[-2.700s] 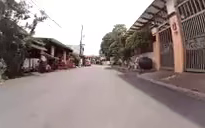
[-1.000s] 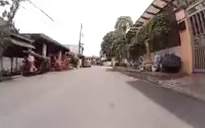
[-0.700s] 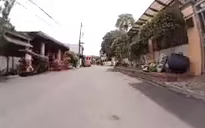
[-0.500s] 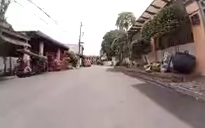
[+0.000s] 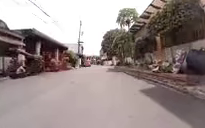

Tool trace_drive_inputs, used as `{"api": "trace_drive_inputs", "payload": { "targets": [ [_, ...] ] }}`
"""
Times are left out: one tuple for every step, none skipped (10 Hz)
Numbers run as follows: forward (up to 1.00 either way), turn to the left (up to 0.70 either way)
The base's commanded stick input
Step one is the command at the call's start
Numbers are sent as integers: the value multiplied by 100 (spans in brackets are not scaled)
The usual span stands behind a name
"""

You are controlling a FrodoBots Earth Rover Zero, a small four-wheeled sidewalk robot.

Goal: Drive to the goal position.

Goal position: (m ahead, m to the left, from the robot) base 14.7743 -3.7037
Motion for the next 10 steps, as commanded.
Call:
{"api": "trace_drive_inputs", "payload": {
  "targets": [
    [100,0],
    [100,0],
    [100,0],
    [100,0],
    [100,0],
    [100,0],
    [100,0],
    [100,0],
    [100,0],
    [100,0]
  ]
}}
